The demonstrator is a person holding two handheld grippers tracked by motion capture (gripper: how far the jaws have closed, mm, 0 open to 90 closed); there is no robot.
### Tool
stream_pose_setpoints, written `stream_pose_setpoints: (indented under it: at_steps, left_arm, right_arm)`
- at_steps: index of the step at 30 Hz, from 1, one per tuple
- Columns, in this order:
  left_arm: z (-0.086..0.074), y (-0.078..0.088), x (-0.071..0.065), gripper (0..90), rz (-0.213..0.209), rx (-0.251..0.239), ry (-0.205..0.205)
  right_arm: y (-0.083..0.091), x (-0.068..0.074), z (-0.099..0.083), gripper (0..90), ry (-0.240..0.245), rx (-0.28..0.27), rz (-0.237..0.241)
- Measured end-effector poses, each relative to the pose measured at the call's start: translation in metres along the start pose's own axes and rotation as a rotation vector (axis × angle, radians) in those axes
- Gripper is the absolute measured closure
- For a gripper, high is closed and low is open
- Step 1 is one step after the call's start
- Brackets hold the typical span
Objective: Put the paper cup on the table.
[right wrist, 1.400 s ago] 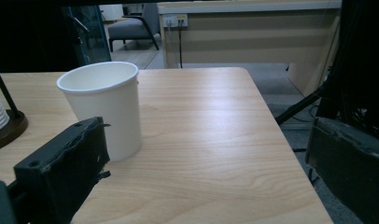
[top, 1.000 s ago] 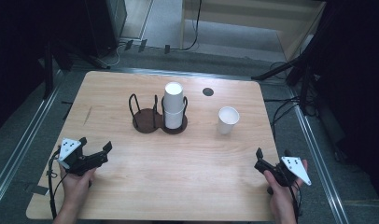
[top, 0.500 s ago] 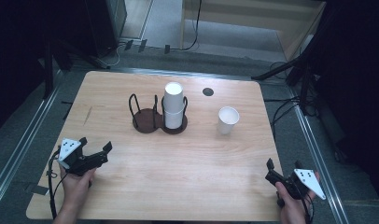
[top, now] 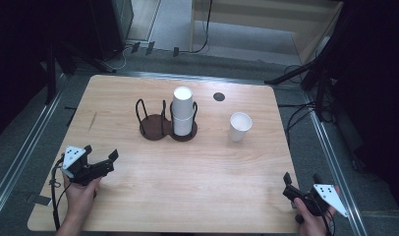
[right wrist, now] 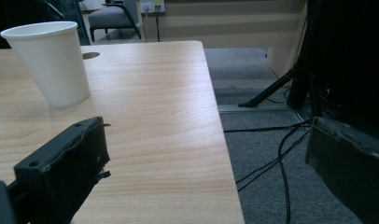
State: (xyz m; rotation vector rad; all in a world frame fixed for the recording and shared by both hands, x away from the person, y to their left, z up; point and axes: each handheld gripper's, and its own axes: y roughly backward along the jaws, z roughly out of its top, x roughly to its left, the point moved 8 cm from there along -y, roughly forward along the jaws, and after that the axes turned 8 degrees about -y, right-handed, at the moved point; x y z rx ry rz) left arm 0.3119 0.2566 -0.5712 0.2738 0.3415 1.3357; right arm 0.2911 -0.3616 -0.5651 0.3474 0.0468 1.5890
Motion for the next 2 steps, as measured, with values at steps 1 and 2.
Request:
stream_pose_setpoints:
  at_steps: [1, 2]
  left_arm:
    - [-0.0007, -0.0008, -0.0005, 0.6, 0.004, 0.007, -0.007]
    - [-0.001, -0.0015, -0.0007, 0.6, 0.012, 0.012, -0.01]
  right_arm:
    - [0.0003, -0.001, 0.0001, 0.0, -0.004, 0.001, -0.003]
    - [0.0003, -0.0018, 0.0004, 0.0, -0.003, -0.002, -0.005]
